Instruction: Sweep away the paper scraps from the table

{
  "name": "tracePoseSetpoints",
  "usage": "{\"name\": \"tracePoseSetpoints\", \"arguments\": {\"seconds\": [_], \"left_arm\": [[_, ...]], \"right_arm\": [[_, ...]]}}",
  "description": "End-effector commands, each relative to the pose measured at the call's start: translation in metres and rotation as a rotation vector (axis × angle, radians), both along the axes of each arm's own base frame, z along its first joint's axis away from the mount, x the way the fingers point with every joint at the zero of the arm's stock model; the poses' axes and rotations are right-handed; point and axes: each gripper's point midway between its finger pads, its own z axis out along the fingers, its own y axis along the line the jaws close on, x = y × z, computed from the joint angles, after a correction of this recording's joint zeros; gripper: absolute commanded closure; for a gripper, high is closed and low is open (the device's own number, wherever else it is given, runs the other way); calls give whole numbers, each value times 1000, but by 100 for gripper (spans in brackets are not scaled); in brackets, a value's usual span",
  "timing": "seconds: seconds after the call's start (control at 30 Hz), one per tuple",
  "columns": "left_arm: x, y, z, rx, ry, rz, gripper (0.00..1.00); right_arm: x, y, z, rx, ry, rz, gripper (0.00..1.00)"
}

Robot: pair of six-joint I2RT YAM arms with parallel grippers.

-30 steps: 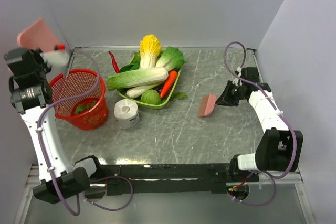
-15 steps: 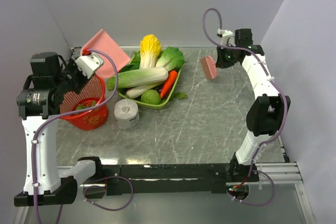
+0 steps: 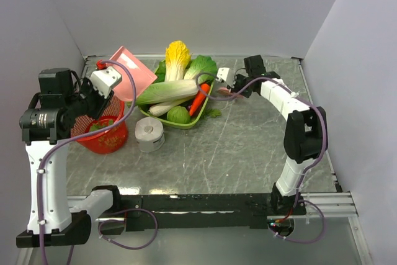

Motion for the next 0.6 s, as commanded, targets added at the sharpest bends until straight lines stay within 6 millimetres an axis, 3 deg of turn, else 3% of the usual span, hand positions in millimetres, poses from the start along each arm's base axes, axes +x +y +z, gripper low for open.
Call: {"name": "tracePoseSetpoints", "arguments": {"seconds": [0.0, 0.03, 0.07, 0.13, 0.17, 0.2, 0.27, 0.33, 0.37, 0.43, 0.47, 0.5, 0.57], "left_arm": [[-4, -4, 2, -32, 2, 6, 99], [-4, -3, 1, -28, 1, 7, 99], [-3, -2, 1, -23, -2, 7, 99], [-1, -2, 0, -26, -2, 12, 99], [1, -2, 1, -27, -7, 13, 99], [1, -3, 2, -38, -4, 15, 99], [3, -5, 0, -50, 3, 10, 99], [5, -8, -2, -66, 13, 2, 99], [5, -9, -4, -72, 21, -1, 99], [5, -12, -6, -81, 32, -13, 99], [4, -13, -7, -82, 37, -16, 99], [5, -13, -8, -86, 40, -17, 99], [4, -15, -14, -91, 57, -23, 99]], "right_arm": [[-13, 30, 15, -60, -100, 251, 100], [-18, 35, 14, -75, -113, 297, 100], [-34, 41, -1, -86, -88, 348, 100], [-48, 46, 4, -128, -152, 455, 100], [-67, 46, -15, -145, -123, 506, 100], [-75, 47, -8, -157, -158, 540, 100], [-100, 43, -23, -191, -144, 632, 100], [-118, 37, -16, -232, -177, 719, 100], [-137, 28, -27, -252, -129, 756, 100], [-153, 11, -12, -313, -190, 836, 100], [-175, -2, -20, -321, -145, 876, 100], [-179, -18, -4, -335, -203, 856, 100], [-186, -32, 4, -369, -258, 898, 100]]}}
